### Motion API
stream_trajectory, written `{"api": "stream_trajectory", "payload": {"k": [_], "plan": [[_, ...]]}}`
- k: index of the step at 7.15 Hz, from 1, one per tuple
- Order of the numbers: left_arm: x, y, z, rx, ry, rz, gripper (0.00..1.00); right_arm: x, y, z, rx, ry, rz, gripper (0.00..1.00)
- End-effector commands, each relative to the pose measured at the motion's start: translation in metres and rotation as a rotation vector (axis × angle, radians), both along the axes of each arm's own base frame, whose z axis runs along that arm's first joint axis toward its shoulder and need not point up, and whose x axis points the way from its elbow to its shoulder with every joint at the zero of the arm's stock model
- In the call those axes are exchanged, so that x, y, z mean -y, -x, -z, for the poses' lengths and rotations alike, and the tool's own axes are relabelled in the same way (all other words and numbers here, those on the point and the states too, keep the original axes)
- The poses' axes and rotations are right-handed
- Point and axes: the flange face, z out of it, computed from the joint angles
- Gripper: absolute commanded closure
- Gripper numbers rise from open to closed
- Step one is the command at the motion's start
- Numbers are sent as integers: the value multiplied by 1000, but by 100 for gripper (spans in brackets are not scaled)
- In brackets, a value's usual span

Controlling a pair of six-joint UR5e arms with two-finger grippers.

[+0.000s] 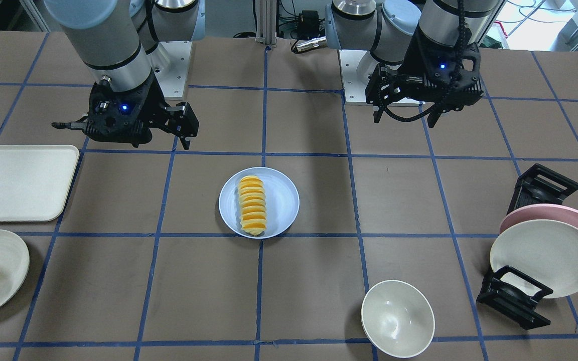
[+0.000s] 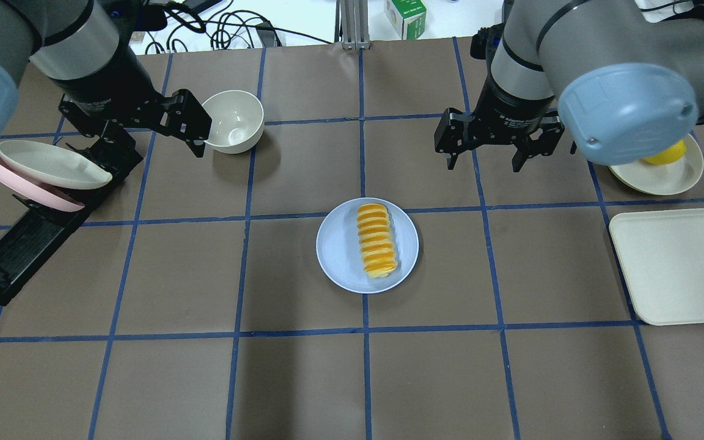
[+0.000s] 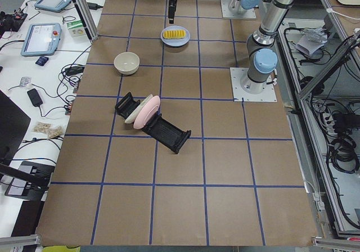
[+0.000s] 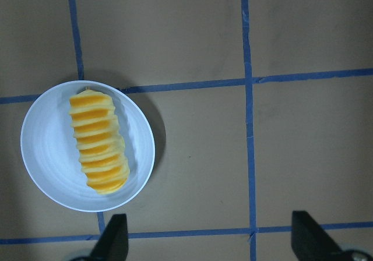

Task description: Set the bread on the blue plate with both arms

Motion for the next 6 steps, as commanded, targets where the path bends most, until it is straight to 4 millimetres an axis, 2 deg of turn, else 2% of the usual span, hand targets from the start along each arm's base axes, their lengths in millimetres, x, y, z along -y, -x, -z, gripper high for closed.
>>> {"api": "stream_trajectory", "payload": {"k": [1,4,6], "plan": [[0,0,0,0,0,-2,0,-1,24,-9,3,-4,42,0],[6,0,1,3,-3,-5,0,-23,29,-28,-3,-17,20,0],[5,0,2,1,-4,-5,0,-20,53,-30,-73,-17,53,0]]}}
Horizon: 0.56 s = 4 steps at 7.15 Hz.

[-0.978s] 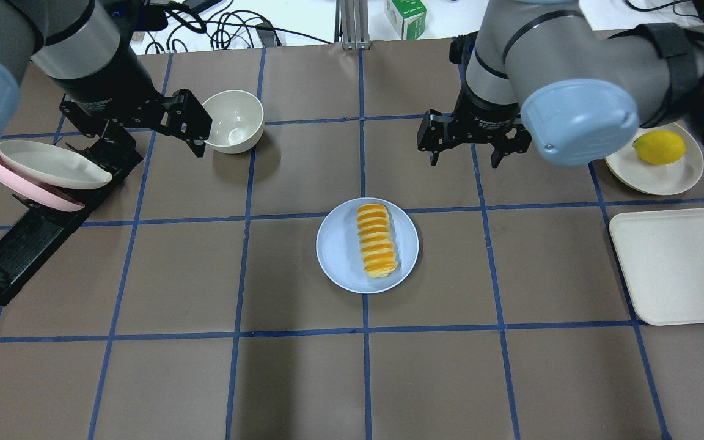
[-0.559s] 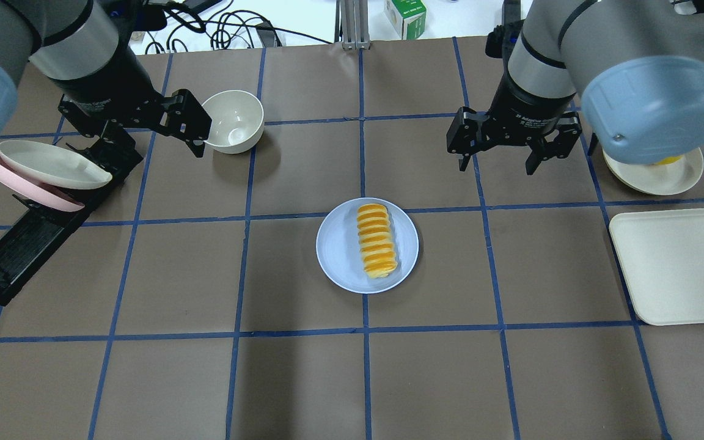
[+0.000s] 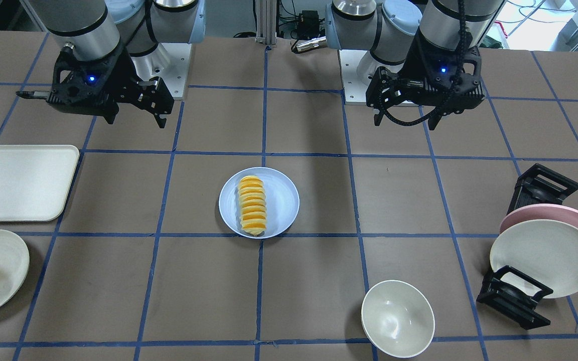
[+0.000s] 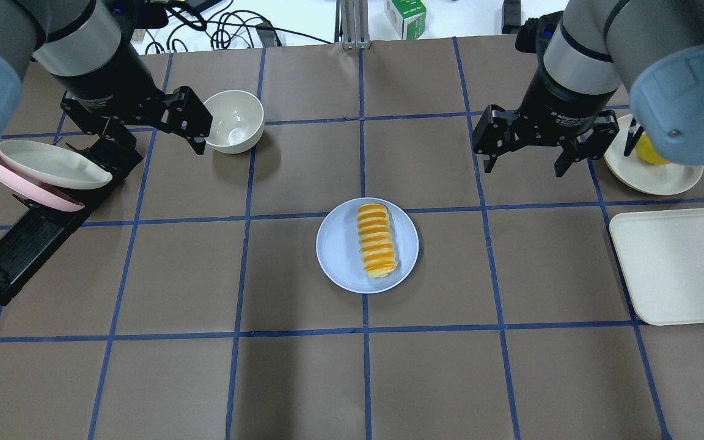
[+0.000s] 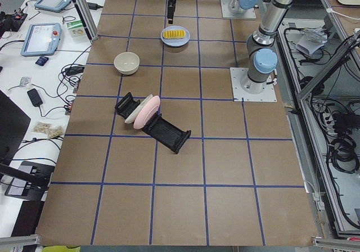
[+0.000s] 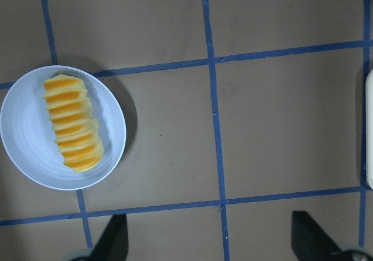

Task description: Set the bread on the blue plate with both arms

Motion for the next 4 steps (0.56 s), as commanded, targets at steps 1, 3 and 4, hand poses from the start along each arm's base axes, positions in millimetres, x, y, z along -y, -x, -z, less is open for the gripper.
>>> {"api": "stream_trajectory", "payload": {"k": [1,3,4], "plan": [[0,0,1,-2,-2,-3,0,1,23,3,-64,-18,32,0],[-3,0,1,0,-2,-3,0,-2,23,2,-60,-23,37,0],[-3,0,1,0,-2,-3,0,-2,20,1,-48,-20,37,0]]}}
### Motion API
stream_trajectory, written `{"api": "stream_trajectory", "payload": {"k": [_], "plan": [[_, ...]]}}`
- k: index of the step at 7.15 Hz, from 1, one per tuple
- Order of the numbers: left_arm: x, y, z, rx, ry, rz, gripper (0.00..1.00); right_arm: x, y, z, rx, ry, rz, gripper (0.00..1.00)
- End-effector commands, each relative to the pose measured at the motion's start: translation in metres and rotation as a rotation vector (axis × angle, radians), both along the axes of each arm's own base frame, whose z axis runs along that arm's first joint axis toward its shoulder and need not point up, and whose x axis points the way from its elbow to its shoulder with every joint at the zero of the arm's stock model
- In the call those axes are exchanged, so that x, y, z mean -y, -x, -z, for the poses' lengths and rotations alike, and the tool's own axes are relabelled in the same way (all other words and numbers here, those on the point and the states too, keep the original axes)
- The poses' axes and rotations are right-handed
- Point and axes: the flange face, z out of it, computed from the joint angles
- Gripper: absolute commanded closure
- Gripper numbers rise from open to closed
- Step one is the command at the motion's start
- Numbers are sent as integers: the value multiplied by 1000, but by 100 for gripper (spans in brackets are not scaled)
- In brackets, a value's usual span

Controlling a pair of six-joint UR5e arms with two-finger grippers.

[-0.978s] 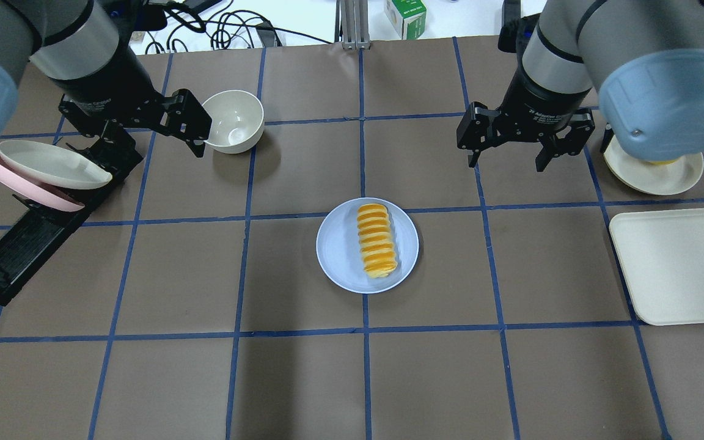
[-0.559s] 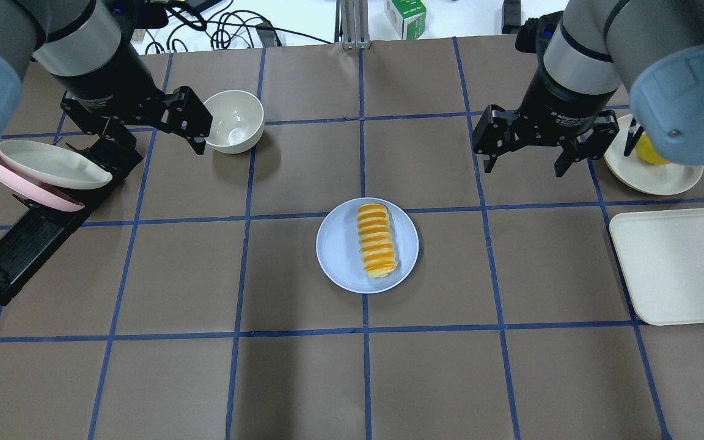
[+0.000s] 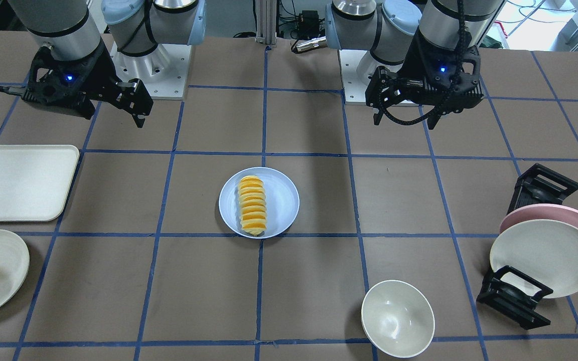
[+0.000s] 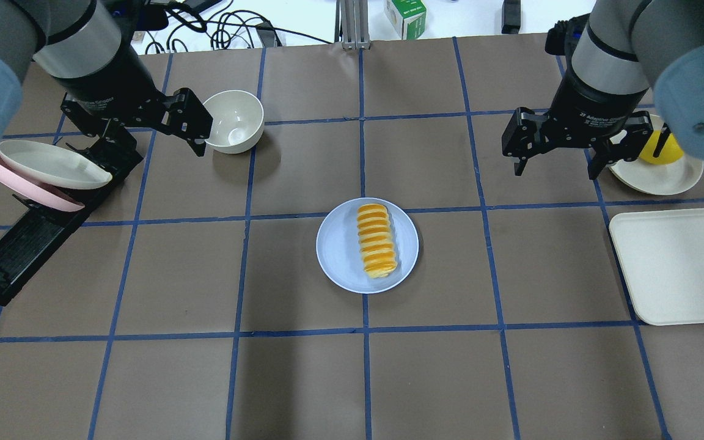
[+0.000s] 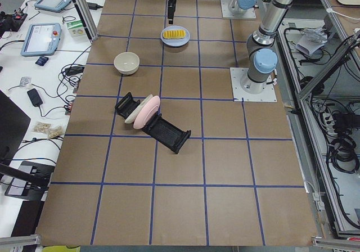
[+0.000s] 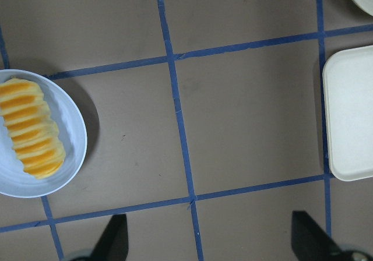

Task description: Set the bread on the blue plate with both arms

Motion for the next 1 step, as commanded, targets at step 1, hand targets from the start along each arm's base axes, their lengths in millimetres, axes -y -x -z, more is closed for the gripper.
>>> {"api": "stream_trajectory", "payload": {"k": [1], "plan": [[-2,0,0,0,0,0,0,-1,1,0,-3,-3,6,0]]}}
